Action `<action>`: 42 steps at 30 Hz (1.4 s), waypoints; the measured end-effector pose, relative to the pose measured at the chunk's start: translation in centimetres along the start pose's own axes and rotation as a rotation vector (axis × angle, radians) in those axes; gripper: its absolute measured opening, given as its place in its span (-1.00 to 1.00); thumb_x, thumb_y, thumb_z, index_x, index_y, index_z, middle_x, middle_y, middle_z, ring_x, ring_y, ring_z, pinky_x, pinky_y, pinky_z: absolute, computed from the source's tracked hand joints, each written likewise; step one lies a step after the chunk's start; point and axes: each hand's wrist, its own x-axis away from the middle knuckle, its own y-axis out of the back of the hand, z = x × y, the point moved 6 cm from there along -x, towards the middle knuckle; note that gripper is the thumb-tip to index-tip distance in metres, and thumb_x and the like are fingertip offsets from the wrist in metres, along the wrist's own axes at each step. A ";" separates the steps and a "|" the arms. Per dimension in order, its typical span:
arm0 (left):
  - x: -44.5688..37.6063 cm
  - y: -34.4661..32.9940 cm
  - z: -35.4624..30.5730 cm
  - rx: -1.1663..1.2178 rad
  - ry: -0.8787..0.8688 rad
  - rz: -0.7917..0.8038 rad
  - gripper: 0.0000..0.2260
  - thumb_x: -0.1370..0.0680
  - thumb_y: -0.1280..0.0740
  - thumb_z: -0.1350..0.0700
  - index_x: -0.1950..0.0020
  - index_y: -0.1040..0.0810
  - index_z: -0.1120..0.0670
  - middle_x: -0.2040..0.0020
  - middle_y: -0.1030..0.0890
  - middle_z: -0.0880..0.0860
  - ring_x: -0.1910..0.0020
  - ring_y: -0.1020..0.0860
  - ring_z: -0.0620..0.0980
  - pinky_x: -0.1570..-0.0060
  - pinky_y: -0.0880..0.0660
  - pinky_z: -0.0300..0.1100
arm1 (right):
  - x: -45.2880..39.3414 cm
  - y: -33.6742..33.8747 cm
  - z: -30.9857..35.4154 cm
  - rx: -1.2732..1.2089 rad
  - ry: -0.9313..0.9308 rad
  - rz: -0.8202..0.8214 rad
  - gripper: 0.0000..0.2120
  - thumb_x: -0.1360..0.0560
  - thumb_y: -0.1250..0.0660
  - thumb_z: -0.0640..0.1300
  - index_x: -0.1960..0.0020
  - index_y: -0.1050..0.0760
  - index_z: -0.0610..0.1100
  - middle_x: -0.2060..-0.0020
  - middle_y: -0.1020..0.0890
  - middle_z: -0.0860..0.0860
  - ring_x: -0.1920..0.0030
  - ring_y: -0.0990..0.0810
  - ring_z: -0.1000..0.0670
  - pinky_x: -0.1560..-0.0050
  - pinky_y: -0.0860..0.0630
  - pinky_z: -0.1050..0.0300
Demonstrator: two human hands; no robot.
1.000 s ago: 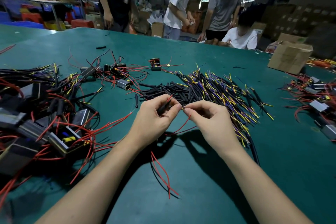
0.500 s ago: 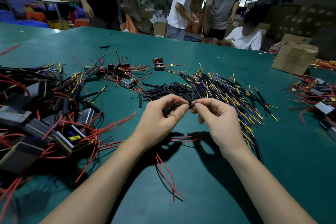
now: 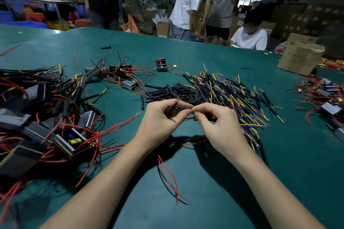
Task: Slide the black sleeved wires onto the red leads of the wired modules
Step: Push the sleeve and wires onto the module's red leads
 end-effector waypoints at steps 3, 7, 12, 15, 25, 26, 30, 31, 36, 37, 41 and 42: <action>0.1 0.1 -0.3 -0.023 -0.029 -0.022 -0.92 -0.47 -0.43 0.27 0.14 -0.67 0.10 0.29 -0.66 0.14 0.36 -0.52 0.03 0.28 -0.49 -0.01 | 0.1 0.1 0.1 0.034 -0.016 -0.028 -0.90 -0.48 -0.39 -0.23 0.15 -0.66 -0.08 0.32 -0.67 0.05 0.29 -0.60 0.00 0.14 -0.51 0.02; 0.1 0.0 -0.2 -0.061 -0.006 -0.017 -0.90 -0.48 -0.42 0.25 0.21 -0.61 0.09 0.44 -0.42 0.21 0.43 -0.29 -0.01 0.40 -0.26 -0.13 | 0.2 0.2 0.2 -0.005 -0.053 -0.051 -0.90 -0.47 -0.40 -0.23 0.19 -0.65 -0.09 0.35 -0.66 0.08 0.32 -0.58 0.08 0.18 -0.52 0.11; 0.2 0.1 -0.1 -0.097 -0.001 0.001 -0.90 -0.50 -0.40 0.21 0.21 -0.58 0.15 0.46 -0.34 -0.04 0.45 -0.23 -0.12 0.42 -0.20 -0.25 | 0.1 0.2 0.1 -0.060 -0.093 -0.042 -0.89 -0.46 -0.39 -0.24 0.21 -0.64 -0.09 0.36 -0.65 0.08 0.35 -0.56 0.11 0.20 -0.51 0.16; 0.2 0.1 -0.5 -0.141 -0.058 0.014 -0.95 -0.50 -0.41 0.21 0.16 -0.58 0.13 0.50 -0.34 -0.12 0.48 -0.21 -0.16 0.44 -0.19 -0.35 | -0.1 0.0 -0.7 -0.124 -0.165 0.007 -0.87 -0.47 -0.38 -0.23 0.21 -0.63 -0.07 0.34 -0.68 0.01 0.24 -0.63 -0.07 0.18 -0.53 0.10; 0.2 0.4 -0.3 -0.200 -0.131 -0.033 -0.96 -0.47 -0.45 0.18 0.18 -0.64 0.09 0.51 -0.39 -0.11 0.49 -0.23 -0.15 0.46 -0.20 -0.33 | -0.1 0.2 -0.8 -0.118 -0.164 0.052 -0.87 -0.48 -0.38 -0.21 0.22 -0.63 -0.07 0.34 -0.67 0.01 0.32 -0.56 0.04 0.21 -0.48 0.14; 0.2 0.3 -0.2 -0.206 -0.127 -0.028 -0.95 -0.48 -0.45 0.17 0.18 -0.64 0.08 0.49 -0.44 -0.08 0.48 -0.27 -0.11 0.46 -0.25 -0.26 | -0.1 0.3 -0.7 -0.090 -0.143 0.047 -0.88 -0.48 -0.39 -0.21 0.22 -0.63 -0.07 0.35 -0.66 0.04 0.33 -0.55 0.08 0.21 -0.46 0.16; 0.1 0.0 0.3 -0.165 -0.041 0.008 -0.89 -0.50 -0.42 0.14 0.21 -0.61 0.12 0.47 -0.38 0.04 0.44 -0.25 -0.10 0.42 -0.24 -0.21 | 0.4 0.6 0.9 0.190 0.037 0.011 -0.92 -0.49 -0.38 -0.18 0.18 -0.59 -0.05 0.31 -0.60 0.16 0.28 -0.53 0.12 0.05 -0.39 0.07; 0.0 0.0 0.3 -0.144 -0.021 0.019 -0.88 -0.51 -0.41 0.15 0.22 -0.59 0.14 0.48 -0.32 -0.02 0.45 -0.22 -0.13 0.42 -0.20 -0.25 | 0.5 0.5 1.4 0.304 0.093 -0.004 -0.93 -0.49 -0.37 -0.17 0.16 -0.57 -0.04 0.28 -0.59 0.15 0.24 -0.55 0.09 0.01 -0.36 0.02; 0.0 0.0 0.1 -0.055 0.023 0.050 -0.84 -0.46 -0.44 0.04 0.11 -0.57 0.11 0.48 -0.31 -0.12 0.44 -0.23 -0.13 0.39 -0.22 -0.28 | 0.3 0.3 0.9 0.267 0.060 -0.016 -0.93 -0.50 -0.33 -0.21 0.15 -0.56 -0.12 0.25 -0.60 0.08 0.23 -0.54 0.00 0.06 -0.41 0.04; 0.1 0.0 0.0 -0.028 0.019 0.041 -0.78 -0.44 -0.44 -0.02 0.05 -0.54 0.08 0.44 -0.35 -0.11 0.41 -0.27 -0.10 0.36 -0.26 -0.24 | 0.2 0.4 0.2 0.225 0.003 -0.004 -0.93 -0.50 -0.33 -0.23 0.16 -0.55 -0.14 0.27 -0.59 0.06 0.25 -0.53 0.01 0.12 -0.40 0.12; 0.2 0.4 -0.3 -0.008 -0.036 -0.030 -0.89 -0.54 -0.26 0.00 0.05 -0.37 0.01 0.33 -0.45 -0.06 0.33 -0.40 -0.10 0.24 -0.36 -0.17 | 0.4 0.3 -1.8 0.192 -0.152 0.032 -0.90 -0.49 -0.33 -0.24 0.19 -0.53 -0.11 0.37 -0.54 0.15 0.39 -0.49 0.17 0.32 -0.30 0.37; 0.2 0.4 -0.3 -0.035 -0.054 -0.035 -0.92 -0.55 -0.24 0.03 0.08 -0.36 0.00 0.31 -0.45 -0.09 0.32 -0.41 -0.13 0.24 -0.37 -0.20 | 0.4 0.3 -1.9 0.176 -0.165 0.031 -0.89 -0.48 -0.34 -0.24 0.20 -0.53 -0.10 0.38 -0.54 0.16 0.39 -0.48 0.21 0.32 -0.31 0.41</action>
